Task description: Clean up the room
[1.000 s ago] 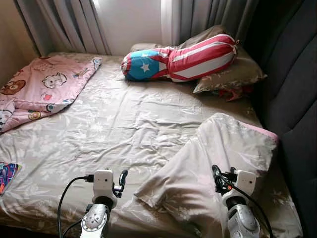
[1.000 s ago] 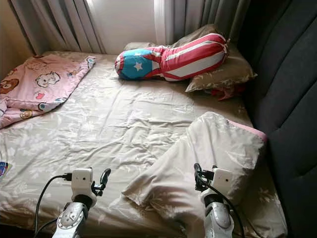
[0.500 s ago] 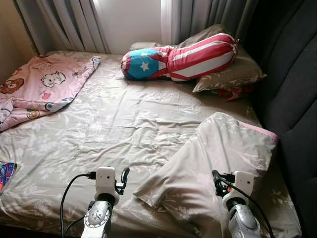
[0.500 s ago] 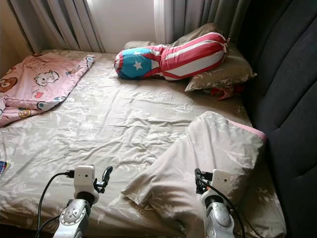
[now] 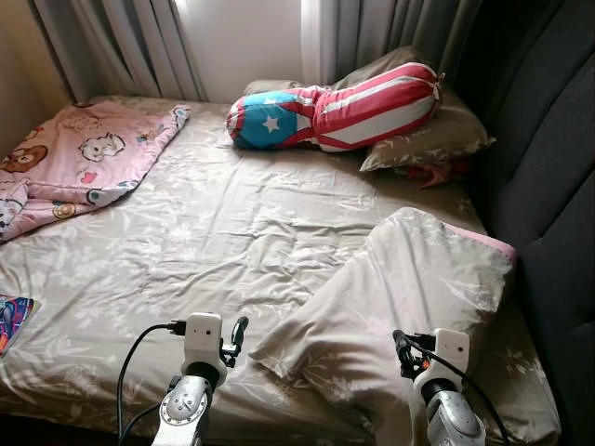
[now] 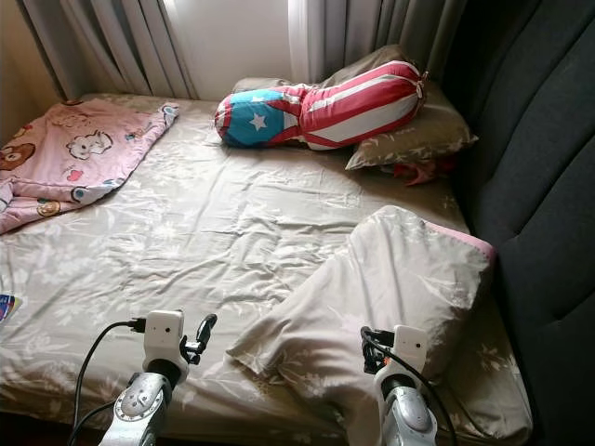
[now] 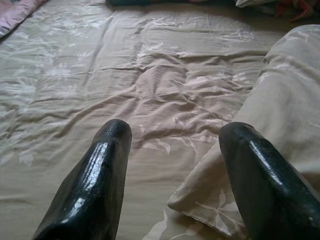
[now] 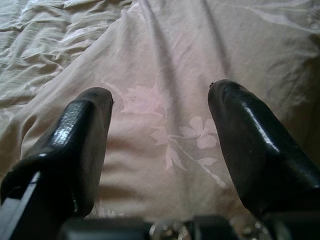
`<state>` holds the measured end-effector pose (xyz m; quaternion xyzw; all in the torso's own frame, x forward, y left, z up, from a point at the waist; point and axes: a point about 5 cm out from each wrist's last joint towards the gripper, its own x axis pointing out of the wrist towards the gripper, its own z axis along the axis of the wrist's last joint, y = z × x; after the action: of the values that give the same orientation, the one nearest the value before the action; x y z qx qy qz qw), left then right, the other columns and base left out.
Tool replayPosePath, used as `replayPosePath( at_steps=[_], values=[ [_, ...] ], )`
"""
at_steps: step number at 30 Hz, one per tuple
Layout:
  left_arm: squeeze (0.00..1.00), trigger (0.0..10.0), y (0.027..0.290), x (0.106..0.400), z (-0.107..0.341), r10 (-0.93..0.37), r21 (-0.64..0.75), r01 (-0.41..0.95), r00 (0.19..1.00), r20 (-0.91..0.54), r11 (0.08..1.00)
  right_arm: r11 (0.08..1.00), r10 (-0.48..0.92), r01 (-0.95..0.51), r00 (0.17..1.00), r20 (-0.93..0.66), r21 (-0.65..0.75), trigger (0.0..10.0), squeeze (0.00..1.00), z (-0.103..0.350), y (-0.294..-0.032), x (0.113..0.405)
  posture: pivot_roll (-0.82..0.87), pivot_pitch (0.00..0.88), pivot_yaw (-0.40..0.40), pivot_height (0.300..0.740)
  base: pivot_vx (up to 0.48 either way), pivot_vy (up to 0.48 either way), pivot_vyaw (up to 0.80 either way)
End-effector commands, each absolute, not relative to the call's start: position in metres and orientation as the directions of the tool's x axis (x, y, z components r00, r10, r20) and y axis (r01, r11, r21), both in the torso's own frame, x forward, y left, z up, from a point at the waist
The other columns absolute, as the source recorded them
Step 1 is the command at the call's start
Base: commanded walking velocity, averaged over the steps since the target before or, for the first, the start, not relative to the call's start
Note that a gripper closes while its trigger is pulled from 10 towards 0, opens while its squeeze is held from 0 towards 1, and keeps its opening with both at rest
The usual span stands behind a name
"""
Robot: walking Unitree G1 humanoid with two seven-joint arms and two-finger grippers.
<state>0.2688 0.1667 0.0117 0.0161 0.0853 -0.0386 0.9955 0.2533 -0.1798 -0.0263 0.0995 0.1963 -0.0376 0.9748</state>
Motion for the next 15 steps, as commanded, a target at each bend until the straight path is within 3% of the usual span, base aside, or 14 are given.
replayPosePath(
  at_steps=[1,15],
  values=[
    [0.00,10.0,0.1657,0.2705,0.0105,-0.084,0.020,0.090,0.979,-0.187,0.996,0.981,-0.029,0.102,0.916,-0.400,0.163,10.0,0.00,-0.0257,-0.1801,0.2555,-0.05,0.026,-0.045,0.655,0.000,0.000,0.00],
    [0.00,10.0,0.1630,0.2704,0.0099,-0.106,0.004,0.109,0.976,-0.191,0.994,0.984,-0.042,0.109,0.911,-0.409,0.141,10.0,0.00,-0.0268,-0.1848,0.2541,-0.04,0.000,-0.047,0.651,0.000,0.000,0.00]
  ],
)
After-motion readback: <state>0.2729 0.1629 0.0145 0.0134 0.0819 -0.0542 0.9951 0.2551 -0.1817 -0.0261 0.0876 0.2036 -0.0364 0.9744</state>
